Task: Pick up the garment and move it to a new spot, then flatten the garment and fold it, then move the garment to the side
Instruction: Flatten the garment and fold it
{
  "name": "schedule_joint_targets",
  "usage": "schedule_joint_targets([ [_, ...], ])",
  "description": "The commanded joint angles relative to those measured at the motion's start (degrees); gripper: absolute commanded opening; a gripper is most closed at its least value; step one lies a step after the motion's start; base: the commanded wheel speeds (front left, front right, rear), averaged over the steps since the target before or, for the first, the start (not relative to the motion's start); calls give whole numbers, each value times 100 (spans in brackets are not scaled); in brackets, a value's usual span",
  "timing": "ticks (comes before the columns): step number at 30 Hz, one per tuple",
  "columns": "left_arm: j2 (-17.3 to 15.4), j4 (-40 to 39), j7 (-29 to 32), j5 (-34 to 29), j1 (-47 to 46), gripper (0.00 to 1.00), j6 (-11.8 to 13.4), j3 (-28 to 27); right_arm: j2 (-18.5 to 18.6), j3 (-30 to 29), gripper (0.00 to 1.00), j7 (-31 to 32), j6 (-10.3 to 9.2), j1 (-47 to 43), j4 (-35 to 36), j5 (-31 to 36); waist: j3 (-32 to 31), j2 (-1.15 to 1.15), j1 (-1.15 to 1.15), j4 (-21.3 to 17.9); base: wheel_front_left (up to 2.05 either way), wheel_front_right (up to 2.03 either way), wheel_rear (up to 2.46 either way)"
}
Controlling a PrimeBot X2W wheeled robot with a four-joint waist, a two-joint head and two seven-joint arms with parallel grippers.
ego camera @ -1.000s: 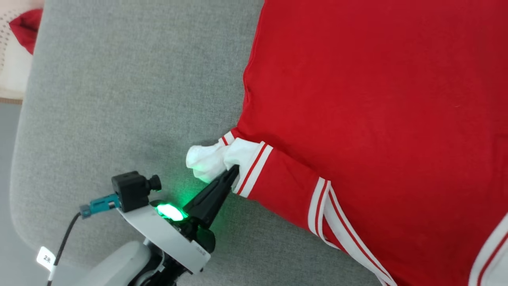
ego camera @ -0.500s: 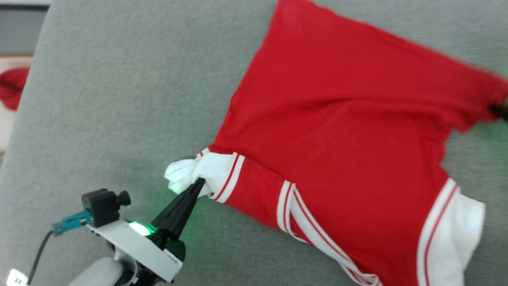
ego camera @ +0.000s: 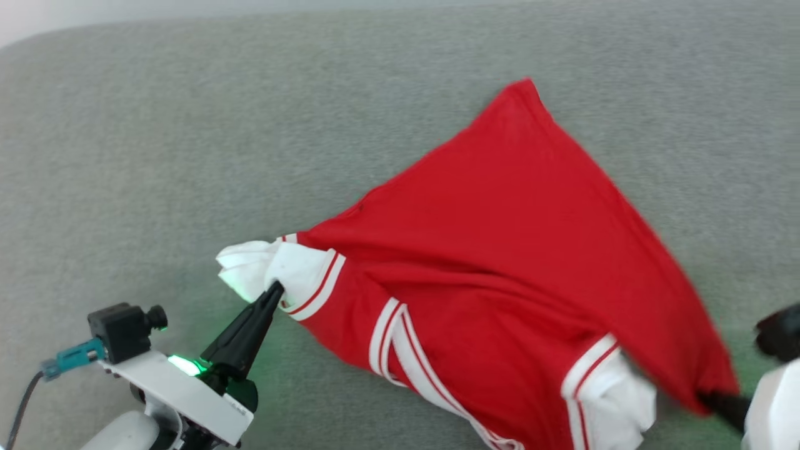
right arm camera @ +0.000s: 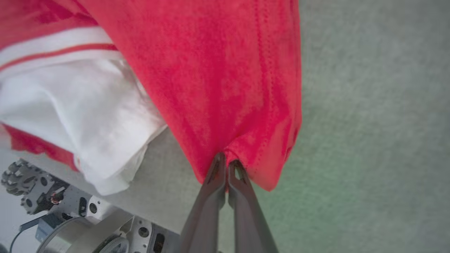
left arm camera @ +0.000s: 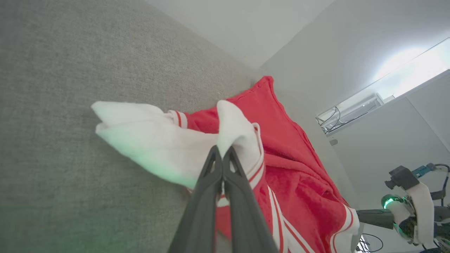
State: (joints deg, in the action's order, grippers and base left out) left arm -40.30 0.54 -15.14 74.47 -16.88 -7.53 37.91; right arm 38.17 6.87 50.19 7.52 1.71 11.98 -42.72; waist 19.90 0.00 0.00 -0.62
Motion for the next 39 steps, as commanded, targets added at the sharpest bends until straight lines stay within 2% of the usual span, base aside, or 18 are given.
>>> schedule_joint_targets([
  [1,-28,-9,4,14,75,0,8,-39,-193,5,0,98,-7,-344,216,104,-89,0,0,-285,0,0,0],
  [5,-70,-20,16,0,84,0,8,-42,-529,80,0,176,-7,-727,472,240,-73,0,0,-396,0,0,0],
  [9,-115,-15,46,-28,17,0,8,-39,-734,131,0,78,-7,-743,541,388,-33,0,0,-443,0,0,0],
  [11,-148,-22,65,-23,-6,0,8,-49,-809,54,40,-45,-7,-641,557,505,-32,0,0,-446,0,0,0],
  [12,-155,-26,64,-24,-8,0,8,-54,-810,16,55,-85,-7,-609,581,547,-38,0,0,-441,0,0,0],
  [13,-152,-27,62,-27,-6,0,8,-57,-782,-34,100,-106,-7,-580,621,592,-48,0,0,-427,0,0,0],
  [20,-8,-65,46,-92,8,0,8,-8,-564,-720,100,83,-8,-302,1330,453,-104,0,0,-217,0,0,0],
  [25,128,-125,27,-157,-39,0,8,19,-248,-991,100,363,-7,461,1557,489,-30,0,0,28,0,0,0],
  [29,235,-159,27,-191,-163,0,8,104,-197,-613,100,388,-7,1523,1156,528,135,0,0,266,0,0,0],
  [30,235,-159,27,-191,-163,0,8,104,-197,-613,100,388,-7,1523,1156,528,135,0,0,266,0,0,0],
  [39,487,-111,18,-218,-596,0,8,341,-453,869,100,376,-8,3906,-838,760,567,0,0,776,0,0,0],
])
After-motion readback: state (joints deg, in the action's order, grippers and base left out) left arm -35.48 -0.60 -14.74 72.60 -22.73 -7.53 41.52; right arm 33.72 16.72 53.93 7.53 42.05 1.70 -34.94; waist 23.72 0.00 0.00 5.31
